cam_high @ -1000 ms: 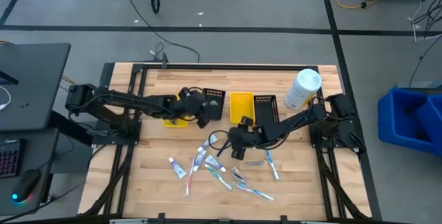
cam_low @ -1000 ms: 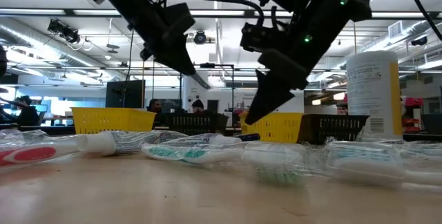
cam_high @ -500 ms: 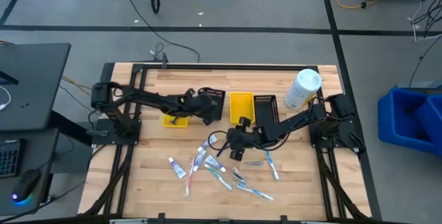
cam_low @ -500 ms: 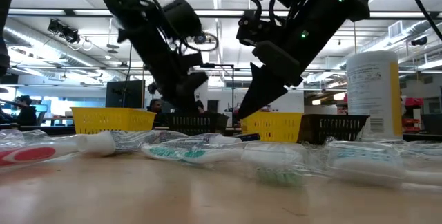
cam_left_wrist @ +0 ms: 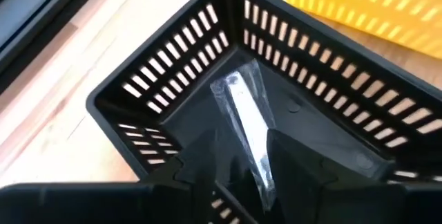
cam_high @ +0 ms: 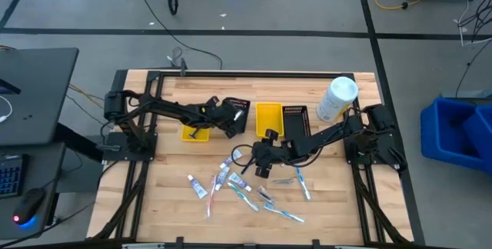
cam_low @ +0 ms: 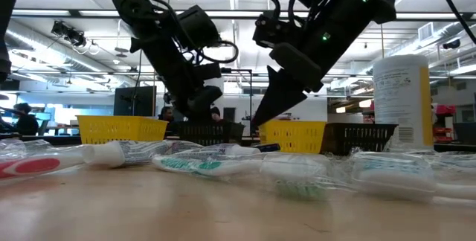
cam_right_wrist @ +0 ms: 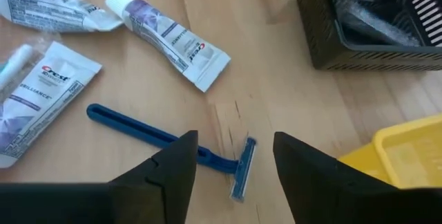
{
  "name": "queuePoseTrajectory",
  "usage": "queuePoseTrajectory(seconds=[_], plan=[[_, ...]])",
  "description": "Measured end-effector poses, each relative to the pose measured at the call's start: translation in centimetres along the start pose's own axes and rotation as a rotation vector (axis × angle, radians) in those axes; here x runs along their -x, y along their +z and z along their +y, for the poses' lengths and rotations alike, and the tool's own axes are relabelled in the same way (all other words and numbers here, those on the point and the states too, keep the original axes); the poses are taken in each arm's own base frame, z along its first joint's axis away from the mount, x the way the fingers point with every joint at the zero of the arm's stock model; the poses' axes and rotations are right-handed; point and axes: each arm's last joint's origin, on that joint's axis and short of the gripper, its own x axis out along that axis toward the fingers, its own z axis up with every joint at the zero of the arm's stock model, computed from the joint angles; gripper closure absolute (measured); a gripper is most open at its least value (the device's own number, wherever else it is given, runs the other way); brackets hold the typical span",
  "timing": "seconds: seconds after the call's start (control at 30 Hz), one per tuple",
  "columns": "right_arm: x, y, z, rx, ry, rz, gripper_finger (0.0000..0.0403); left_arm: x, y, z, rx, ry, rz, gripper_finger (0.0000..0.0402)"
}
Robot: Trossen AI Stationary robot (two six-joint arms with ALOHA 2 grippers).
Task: Pick & Place Travel size toiletries
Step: Put the blue toothbrush into the right yellow bin
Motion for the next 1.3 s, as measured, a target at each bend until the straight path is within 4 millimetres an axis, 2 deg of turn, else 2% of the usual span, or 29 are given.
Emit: queuePoseTrajectory(seconds=[0.1, 0.23, 0.33, 0.57, 0.7, 0.8, 1.03, 1.13, 1.3], plan=[[0.0, 0.0, 0.0, -0.002, 0.001, -0.004, 0.0194, 0.2, 0.2, 0.0, 0.003, -0.027, 0.009, 0.0254], [0.0, 0.1, 0.0, -0.002, 0.001, -0.005, 0.0187, 1.5, 1.3, -0.2, -0.033, -0.051, -0.005, 0.0251], [0.0, 0.1, 0.0, -0.002, 0.001, -0.005, 0.0182, 3.3, 2.1, -0.2, -0.06, -0.029, -0.007, 0.0251], [0.0, 0.4, 0.1, -0.018, 0.011, -0.041, 0.0188, 9.2, 3.2, 0.4, -0.083, 0.014, -0.1, 0.0251], [0.0, 0.6, 0.2, -0.025, 0.02, -0.059, 0.0195, 11.8, 3.0, 0.5, -0.103, -0.023, -0.126, 0.0251], [0.0, 0.6, 0.2, 0.018, 0.042, -0.058, 0.0199, 13.0, 2.1, 0.3, -0.135, -0.052, -0.142, 0.0251], [0.0, 0.5, 0.5, 0.188, 0.103, -0.04, 0.0186, 12.5, -1.1, 0.0, -0.196, -0.061, -0.088, 0.0251], [0.1, 0.5, 0.7, 0.193, 0.184, -0.031, 0.0179, 11.7, -3.0, -0.2, -0.209, -0.076, -0.046, 0.0251], [0.0, 0.1, 0.6, 0.178, 0.187, 0.012, 0.0173, 10.6, -5.4, -0.9, -0.176, -0.144, -0.069, 0.0251]])
